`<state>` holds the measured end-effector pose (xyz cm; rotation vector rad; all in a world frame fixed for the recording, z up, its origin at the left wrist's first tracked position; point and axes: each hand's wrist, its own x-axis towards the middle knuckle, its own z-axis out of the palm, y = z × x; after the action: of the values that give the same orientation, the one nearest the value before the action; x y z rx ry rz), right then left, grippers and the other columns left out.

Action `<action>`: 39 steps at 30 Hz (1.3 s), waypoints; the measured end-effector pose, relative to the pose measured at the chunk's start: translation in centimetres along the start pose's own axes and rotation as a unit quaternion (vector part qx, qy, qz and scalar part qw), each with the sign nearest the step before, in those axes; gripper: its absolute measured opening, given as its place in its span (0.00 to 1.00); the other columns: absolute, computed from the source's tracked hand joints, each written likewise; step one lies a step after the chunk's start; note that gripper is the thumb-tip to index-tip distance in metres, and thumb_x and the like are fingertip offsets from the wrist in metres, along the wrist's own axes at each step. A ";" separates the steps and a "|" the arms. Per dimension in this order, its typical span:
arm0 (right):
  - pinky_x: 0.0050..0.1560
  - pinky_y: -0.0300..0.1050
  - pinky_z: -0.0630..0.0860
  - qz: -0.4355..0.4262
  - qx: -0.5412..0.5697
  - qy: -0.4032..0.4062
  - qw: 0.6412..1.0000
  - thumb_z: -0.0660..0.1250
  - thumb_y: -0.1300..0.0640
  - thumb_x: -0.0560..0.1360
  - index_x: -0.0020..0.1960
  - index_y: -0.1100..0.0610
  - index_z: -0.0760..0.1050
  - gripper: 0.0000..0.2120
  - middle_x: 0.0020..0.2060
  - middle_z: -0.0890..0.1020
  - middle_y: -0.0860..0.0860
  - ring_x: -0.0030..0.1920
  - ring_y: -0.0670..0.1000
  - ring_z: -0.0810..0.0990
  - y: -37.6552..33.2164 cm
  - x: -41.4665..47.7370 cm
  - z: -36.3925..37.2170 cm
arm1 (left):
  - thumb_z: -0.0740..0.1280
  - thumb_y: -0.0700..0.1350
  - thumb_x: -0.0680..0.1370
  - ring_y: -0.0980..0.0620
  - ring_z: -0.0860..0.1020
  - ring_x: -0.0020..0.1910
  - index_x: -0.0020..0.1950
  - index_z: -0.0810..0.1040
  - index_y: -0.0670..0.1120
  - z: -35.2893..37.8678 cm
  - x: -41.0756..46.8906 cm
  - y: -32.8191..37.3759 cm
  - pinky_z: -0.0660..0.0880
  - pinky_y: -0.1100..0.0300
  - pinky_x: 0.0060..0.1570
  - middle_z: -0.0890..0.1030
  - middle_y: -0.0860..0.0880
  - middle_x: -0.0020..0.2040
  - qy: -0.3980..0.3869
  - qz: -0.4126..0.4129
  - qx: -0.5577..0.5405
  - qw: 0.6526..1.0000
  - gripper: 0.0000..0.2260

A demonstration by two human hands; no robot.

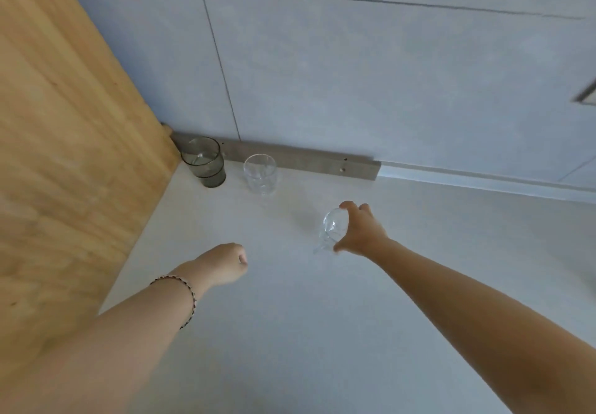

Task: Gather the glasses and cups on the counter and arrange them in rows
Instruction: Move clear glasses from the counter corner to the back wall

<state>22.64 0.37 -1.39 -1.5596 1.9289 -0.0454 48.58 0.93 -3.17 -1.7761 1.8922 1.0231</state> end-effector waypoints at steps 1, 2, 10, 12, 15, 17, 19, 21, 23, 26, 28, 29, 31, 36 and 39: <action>0.53 0.47 0.76 0.009 0.012 0.009 1.000 0.77 0.59 0.63 0.71 0.50 0.60 0.42 0.63 0.66 0.54 0.58 0.57 0.77 -1.2 1.3 0.2 | 0.57 0.39 0.76 0.50 0.64 0.41 0.34 0.62 0.51 -0.7 0.7 -1.0 0.57 0.60 0.32 0.67 0.46 0.42 0.002 0.000 -0.005 1.000 0.12; 0.54 0.48 0.77 0.017 0.020 0.017 1.000 0.77 0.60 0.63 0.71 0.51 0.60 0.42 0.64 0.66 0.55 0.59 0.58 0.76 -2.2 2.5 0.4 | 0.57 0.39 0.76 0.50 0.63 0.42 0.33 0.61 0.52 -1.4 1.4 -1.9 0.55 0.60 0.31 0.66 0.47 0.42 0.004 0.000 -0.008 1.000 0.14; 0.58 0.46 0.75 0.061 0.025 0.053 0.996 0.74 0.65 0.64 0.74 0.51 0.58 0.44 0.70 0.61 0.55 0.68 0.56 0.69 -5.8 11.0 0.2 | 0.56 0.41 0.77 0.48 0.66 0.42 0.39 0.67 0.50 -3.8 6.2 -4.0 0.66 0.59 0.40 0.70 0.49 0.44 -0.003 0.028 -0.024 0.999 0.08; 0.58 0.47 0.76 0.075 0.030 0.058 0.995 0.74 0.65 0.65 0.74 0.50 0.58 0.43 0.68 0.62 0.54 0.66 0.56 0.71 -6.1 12.3 0.3 | 0.56 0.42 0.77 0.48 0.69 0.44 0.42 0.69 0.50 -4.1 7.1 -4.3 0.71 0.57 0.47 0.72 0.50 0.45 -0.015 0.035 -0.020 0.999 0.06; 0.58 0.48 0.76 0.093 0.042 0.063 0.993 0.73 0.64 0.65 0.75 0.49 0.57 0.43 0.68 0.63 0.53 0.65 0.56 0.71 -6.5 13.4 0.4 | 0.56 0.41 0.77 0.48 0.67 0.43 0.38 0.67 0.51 -4.4 8.3 -4.5 0.67 0.58 0.43 0.70 0.50 0.45 -0.030 0.037 -0.020 0.999 0.08; 0.61 0.49 0.75 0.097 0.041 0.065 0.992 0.74 0.63 0.66 0.76 0.51 0.52 0.46 0.69 0.62 0.54 0.67 0.56 0.70 -6.6 13.4 0.4 | 0.56 0.40 0.76 0.50 0.63 0.42 0.34 0.62 0.51 -4.4 8.8 -4.3 0.60 0.60 0.36 0.67 0.49 0.44 -0.034 0.045 -0.028 0.998 0.12; 0.66 0.50 0.71 0.110 0.053 0.066 0.990 0.73 0.63 0.68 0.77 0.54 0.45 0.49 0.72 0.59 0.56 0.70 0.57 0.67 -6.5 12.8 0.7 | 0.56 0.40 0.76 0.52 0.62 0.43 0.31 0.59 0.52 -4.2 9.0 -3.9 0.53 0.61 0.31 0.65 0.48 0.44 -0.033 0.053 -0.034 0.997 0.14; 0.66 0.49 0.71 0.128 0.070 0.054 0.988 0.72 0.65 0.70 0.77 0.57 0.42 0.48 0.72 0.59 0.56 0.71 0.57 0.66 -6.0 11.5 1.1 | 0.56 0.40 0.76 0.52 0.62 0.43 0.32 0.60 0.52 -4.0 8.8 -3.3 0.52 0.62 0.30 0.64 0.48 0.44 -0.032 0.058 -0.028 0.997 0.14; 0.61 0.48 0.72 0.135 0.066 0.016 0.989 0.71 0.63 0.71 0.77 0.58 0.46 0.44 0.68 0.67 0.58 0.66 0.58 0.71 -4.8 9.5 1.6 | 0.56 0.39 0.75 0.51 0.62 0.41 0.31 0.58 0.52 -3.7 8.3 -2.4 0.51 0.62 0.30 0.64 0.48 0.43 -0.038 0.068 -0.009 0.997 0.15; 0.62 0.46 0.71 0.133 0.023 -0.084 0.987 0.69 0.56 0.73 0.73 0.57 0.60 0.32 0.65 0.74 0.56 0.65 0.55 0.73 -1.5 5.3 2.0 | 0.56 0.40 0.75 0.50 0.62 0.37 0.30 0.58 0.53 -2.9 7.4 -0.5 0.52 0.62 0.30 0.64 0.49 0.40 -0.048 0.084 0.021 0.995 0.15; 0.65 0.45 0.69 0.142 -0.002 -0.126 0.982 0.67 0.54 0.75 0.70 0.56 0.67 0.25 0.67 0.72 0.53 0.67 0.53 0.71 1.4 2.0 2.0 | 0.56 0.40 0.75 0.50 0.63 0.39 0.31 0.58 0.53 -2.2 6.6 1.5 0.53 0.62 0.30 0.65 0.49 0.41 -0.049 0.098 0.043 0.993 0.15; 0.66 0.45 0.69 0.151 -0.008 -0.133 0.979 0.66 0.53 0.75 0.69 0.55 0.68 0.24 0.68 0.71 0.52 0.68 0.53 0.70 3.0 0.4 1.9 | 0.57 0.40 0.76 0.50 0.64 0.40 0.33 0.60 0.53 -1.7 6.1 2.8 0.55 0.62 0.30 0.66 0.48 0.42 -0.051 0.109 0.058 0.991 0.14; 0.67 0.46 0.68 0.175 -0.012 -0.130 0.976 0.65 0.53 0.76 0.69 0.54 0.68 0.22 0.69 0.70 0.51 0.68 0.52 0.69 6.6 -2.7 1.5 | 0.57 0.42 0.78 0.49 0.68 0.42 0.40 0.67 0.51 -0.8 5.0 5.7 0.63 0.61 0.35 0.70 0.47 0.45 -0.055 0.134 0.083 0.986 0.08; 0.65 0.46 0.69 0.235 0.016 -0.062 0.970 0.62 0.53 0.77 0.68 0.53 0.69 0.20 0.67 0.72 0.50 0.67 0.52 0.71 16.6 -10.8 -1.4 | 0.57 0.45 0.79 0.48 0.76 0.59 0.53 0.75 0.47 3.3 2.0 14.3 0.71 0.59 0.57 0.77 0.48 0.58 -0.036 0.191 0.136 0.971 0.08; 0.61 0.45 0.71 0.265 0.038 -0.004 0.963 0.61 0.54 0.77 0.66 0.53 0.71 0.18 0.64 0.75 0.51 0.64 0.53 0.74 23.9 -16.1 -3.2 | 0.58 0.45 0.78 0.48 0.76 0.54 0.46 0.71 0.50 7.2 0.3 21.0 0.72 0.57 0.56 0.76 0.50 0.51 -0.047 0.224 0.177 0.957 0.04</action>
<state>1.67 20.42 -1.36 -0.9503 2.2469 0.1137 26.71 4.76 -2.75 -1.1082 2.2986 0.8154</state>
